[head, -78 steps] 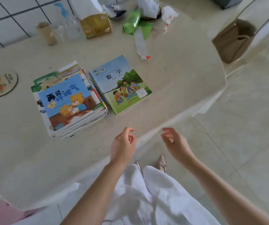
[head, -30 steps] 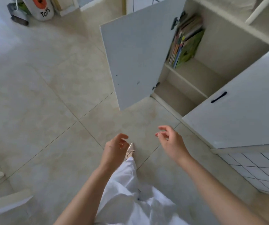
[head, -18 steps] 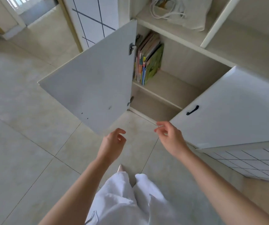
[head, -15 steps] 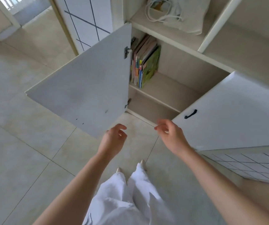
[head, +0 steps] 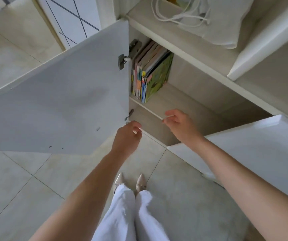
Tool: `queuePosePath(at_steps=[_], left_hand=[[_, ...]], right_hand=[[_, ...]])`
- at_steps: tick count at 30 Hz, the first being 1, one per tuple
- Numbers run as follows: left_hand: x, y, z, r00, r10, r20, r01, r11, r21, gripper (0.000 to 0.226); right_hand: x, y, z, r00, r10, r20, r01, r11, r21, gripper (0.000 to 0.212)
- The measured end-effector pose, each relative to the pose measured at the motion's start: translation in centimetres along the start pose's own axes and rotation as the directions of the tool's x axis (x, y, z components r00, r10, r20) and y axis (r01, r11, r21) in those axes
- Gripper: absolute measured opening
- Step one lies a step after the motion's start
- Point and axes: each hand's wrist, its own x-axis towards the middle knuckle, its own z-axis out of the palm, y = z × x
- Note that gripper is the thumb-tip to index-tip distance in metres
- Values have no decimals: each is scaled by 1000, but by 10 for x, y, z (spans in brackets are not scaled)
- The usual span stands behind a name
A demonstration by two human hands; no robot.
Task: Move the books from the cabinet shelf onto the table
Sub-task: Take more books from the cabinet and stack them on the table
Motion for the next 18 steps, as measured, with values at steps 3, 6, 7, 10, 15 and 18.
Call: queuePosePath(at_steps=[3, 6, 7, 10, 15, 18], left_hand=[[36, 1, 4, 1000, 26, -4, -26, 999, -25, 24], [78, -2, 7, 999, 45, -10, -46, 998, -33, 27], [94, -5, 8, 998, 61, -19, -61, 997, -38, 28], [135, -12, 14, 993, 105, -49, -108, 992, -62, 31], [183, -20, 28, 977, 162, -137, -175, 980, -92, 47], [196, -19, 36, 960, 201, -192, -229, 964, -138, 57]], right_hand=[[36, -5, 2, 1000, 28, 2, -28, 998, 61, 24], [79, -15, 6, 997, 75, -28, -71, 988, 137, 24], [94, -20, 8, 995, 94, -33, -87, 982, 168, 20], [136, -34, 13, 992, 125, -29, -116, 968, 222, 19], [191, -54, 21, 975, 223, -9, -208, 920, 331, 41], [210, -61, 23, 964, 265, 25, -249, 868, 430, 71]])
